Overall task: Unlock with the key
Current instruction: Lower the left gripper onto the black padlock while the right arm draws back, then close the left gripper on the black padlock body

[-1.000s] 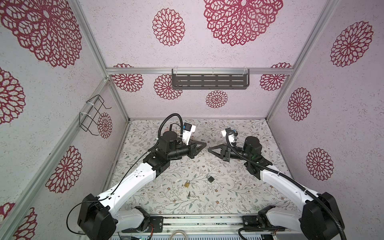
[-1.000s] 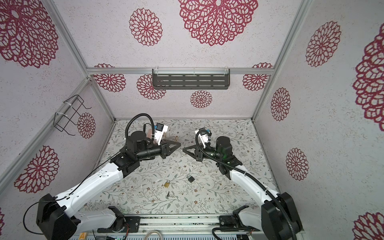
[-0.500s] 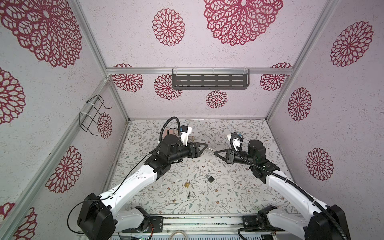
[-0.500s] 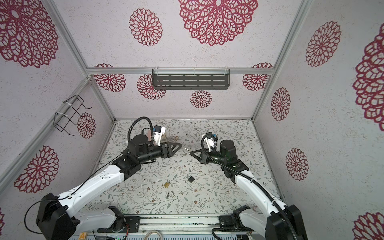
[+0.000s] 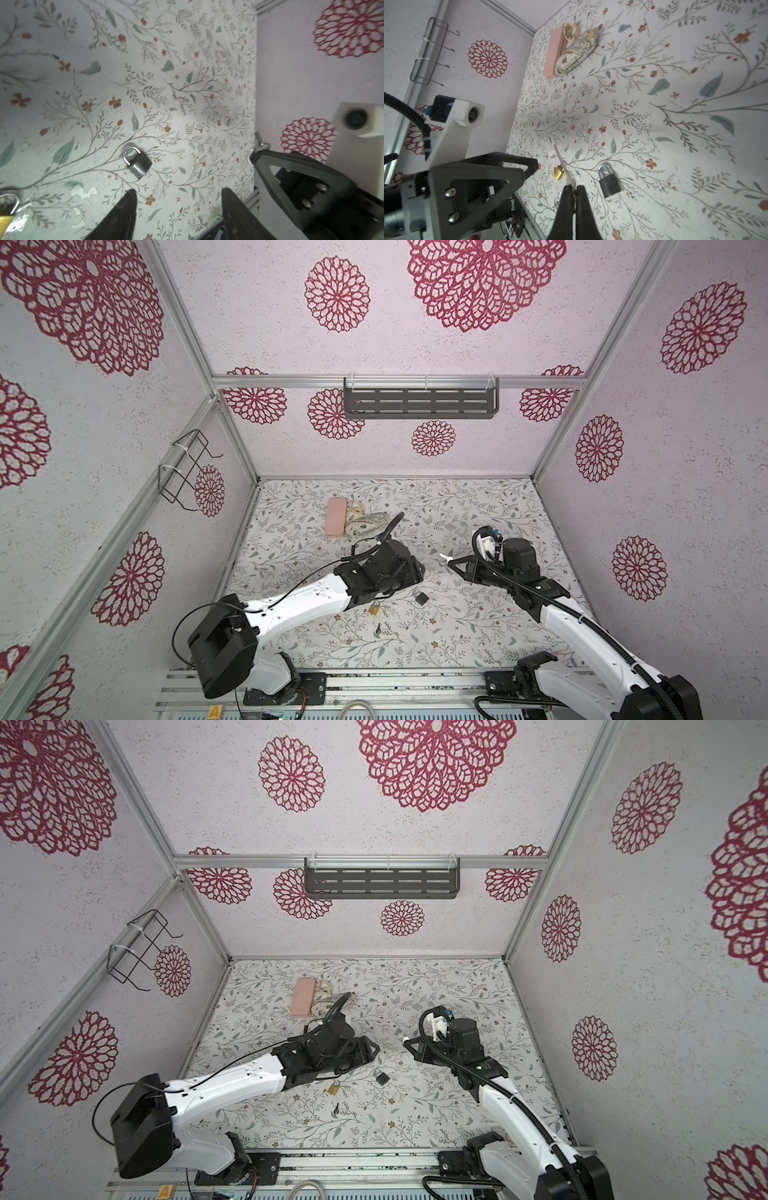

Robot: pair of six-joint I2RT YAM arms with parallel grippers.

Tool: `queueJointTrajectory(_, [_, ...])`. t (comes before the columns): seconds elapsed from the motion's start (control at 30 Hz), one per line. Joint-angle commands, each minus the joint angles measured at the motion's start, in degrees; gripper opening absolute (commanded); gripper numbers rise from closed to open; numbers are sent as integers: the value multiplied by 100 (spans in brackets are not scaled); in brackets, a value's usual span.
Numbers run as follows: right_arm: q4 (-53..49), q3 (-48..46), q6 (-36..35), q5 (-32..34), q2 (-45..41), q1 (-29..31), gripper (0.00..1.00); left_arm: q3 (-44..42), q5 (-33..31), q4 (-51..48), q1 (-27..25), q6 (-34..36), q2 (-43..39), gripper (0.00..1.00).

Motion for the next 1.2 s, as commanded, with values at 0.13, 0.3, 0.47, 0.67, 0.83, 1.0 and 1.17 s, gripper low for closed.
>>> queueJointTrajectory(0.13, [185,-358,225,137,-296,-392,0,898,-152,-1057,-234,-507,1148,64])
queueJointTrajectory(0.3, [127,-447,179,148,-324,-500,0,1411,-15,-1555,-226,-246,1808,64])
queueJointTrajectory(0.47, [130,-535,105,159,-344,-613,0,1539,301,-1514,-234,-208,2205,64])
queueJointTrajectory(0.67, [277,-613,204,81,-275,-713,0,1612,429,-1627,-212,-219,2407,64])
queueJointTrajectory(0.83, [306,-666,235,132,-269,-763,0,1871,733,-1540,-216,-59,2837,64])
queueJointTrajectory(1.0, [281,-737,216,123,-326,-867,0,2105,782,-1601,-182,130,3019,64])
queueJointTrajectory(1.17, [324,-795,244,37,-352,-947,0,2578,624,-2047,-145,655,3280,63])
